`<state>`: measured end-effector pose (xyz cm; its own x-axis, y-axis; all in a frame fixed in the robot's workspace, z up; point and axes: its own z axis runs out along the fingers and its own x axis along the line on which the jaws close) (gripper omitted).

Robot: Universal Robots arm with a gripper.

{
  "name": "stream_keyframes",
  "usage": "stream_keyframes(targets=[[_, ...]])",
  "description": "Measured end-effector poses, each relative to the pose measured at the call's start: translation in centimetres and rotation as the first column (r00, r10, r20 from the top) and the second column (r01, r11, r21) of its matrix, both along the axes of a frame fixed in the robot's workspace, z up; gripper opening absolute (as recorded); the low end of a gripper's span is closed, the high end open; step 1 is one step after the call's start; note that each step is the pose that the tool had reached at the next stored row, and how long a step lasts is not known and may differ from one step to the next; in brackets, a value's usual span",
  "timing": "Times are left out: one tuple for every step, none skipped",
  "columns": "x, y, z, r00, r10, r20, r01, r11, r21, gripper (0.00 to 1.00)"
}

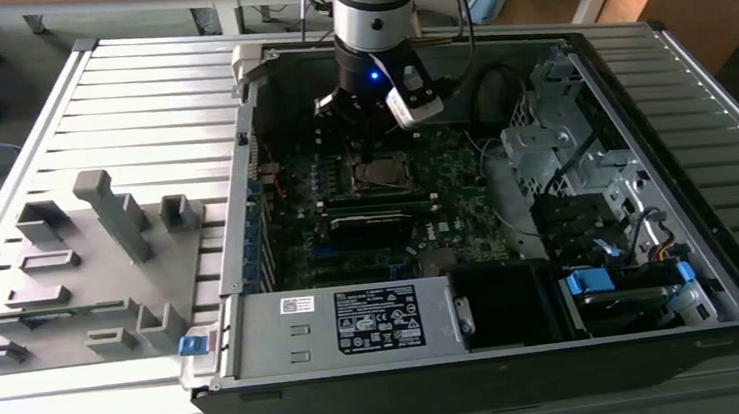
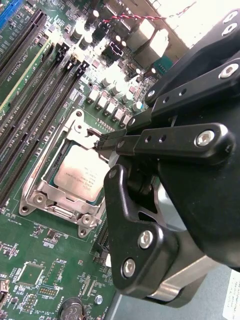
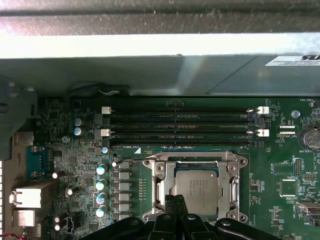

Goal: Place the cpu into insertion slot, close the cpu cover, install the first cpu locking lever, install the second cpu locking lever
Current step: 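Install the first cpu locking lever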

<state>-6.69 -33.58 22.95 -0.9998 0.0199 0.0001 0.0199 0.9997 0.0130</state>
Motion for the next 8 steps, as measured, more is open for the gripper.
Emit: stream_keyframes(targets=[[0.00, 0.00, 0.00, 1.0000, 0.000, 0.0000, 0.000, 1.0000, 0.0000, 0.10], [-0.01, 0.00, 0.00, 1.0000, 0.000, 0.0000, 0.000, 1.0000, -0.0001, 0.10], [-0.04, 0.00, 0.00, 1.0000, 0.000, 0.0000, 0.000, 1.0000, 0.0000, 0.10], [-0.06, 0.00, 0.00, 1.0000, 0.000, 0.0000, 0.000, 1.0000, 0.0000, 0.10], [-0.08, 0.00, 0.00, 1.0000, 0.000, 0.0000, 0.000, 1.0000, 0.0000, 0.10], [-0.10, 0.00, 0.00, 1.0000, 0.000, 0.0000, 0.000, 1.0000, 0.0000, 0.10], [-0.20, 0.00, 0.00, 1.0000, 0.000, 0.0000, 0.000, 1.0000, -0.0001, 0.10], [-0.22, 0.00, 0.00, 1.0000, 0.000, 0.0000, 0.000, 1.0000, 0.0000, 0.10]])
